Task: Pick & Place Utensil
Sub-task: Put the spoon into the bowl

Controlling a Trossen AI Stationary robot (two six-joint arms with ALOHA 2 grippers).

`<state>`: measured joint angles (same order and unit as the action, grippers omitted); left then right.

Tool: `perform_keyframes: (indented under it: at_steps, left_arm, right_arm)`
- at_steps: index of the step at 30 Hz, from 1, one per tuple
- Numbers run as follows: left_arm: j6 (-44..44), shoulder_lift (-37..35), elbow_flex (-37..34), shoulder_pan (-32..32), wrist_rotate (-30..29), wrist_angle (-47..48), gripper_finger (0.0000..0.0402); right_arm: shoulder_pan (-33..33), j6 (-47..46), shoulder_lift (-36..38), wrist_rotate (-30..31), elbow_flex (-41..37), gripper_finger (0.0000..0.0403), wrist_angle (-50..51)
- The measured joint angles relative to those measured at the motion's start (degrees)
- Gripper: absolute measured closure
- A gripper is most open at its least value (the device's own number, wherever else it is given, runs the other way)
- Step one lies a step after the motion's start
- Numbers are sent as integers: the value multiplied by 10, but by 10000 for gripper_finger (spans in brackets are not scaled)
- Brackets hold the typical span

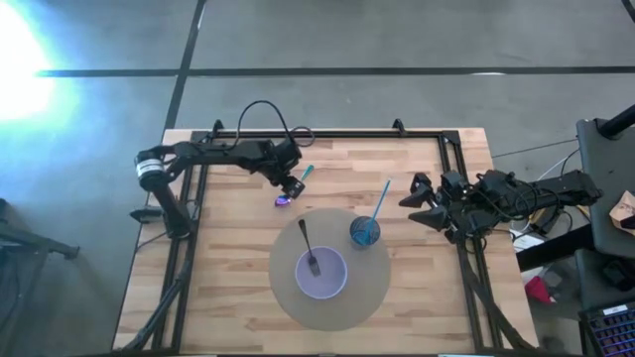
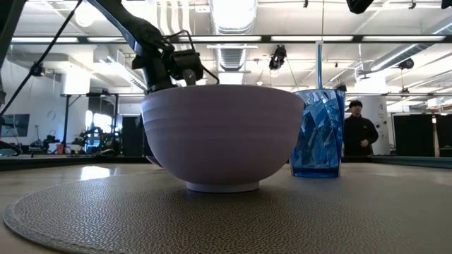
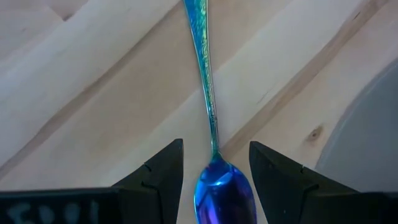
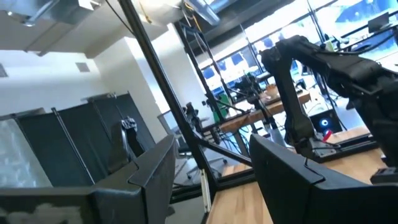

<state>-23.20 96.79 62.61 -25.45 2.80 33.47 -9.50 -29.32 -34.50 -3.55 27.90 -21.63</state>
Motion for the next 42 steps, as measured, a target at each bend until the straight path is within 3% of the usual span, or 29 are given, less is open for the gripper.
perform_keyframes:
  at_steps: [18, 25, 32, 42]
  left_arm:
    - [-5, 56, 0, 5, -3, -42, 227]
    - [-8, 61, 0, 12, -59, -44, 227]
    - [-10, 61, 1, 14, -61, -43, 227]
    - [-9, 61, 46, 14, -52, 17, 227]
  right_arm:
    - [0, 9, 0, 0, 0, 202, 0]
    - [0, 9, 0, 0, 0, 202, 0]
    - [0, 9, -1, 0, 0, 202, 0]
    - [0, 11, -1, 0, 0, 202, 0]
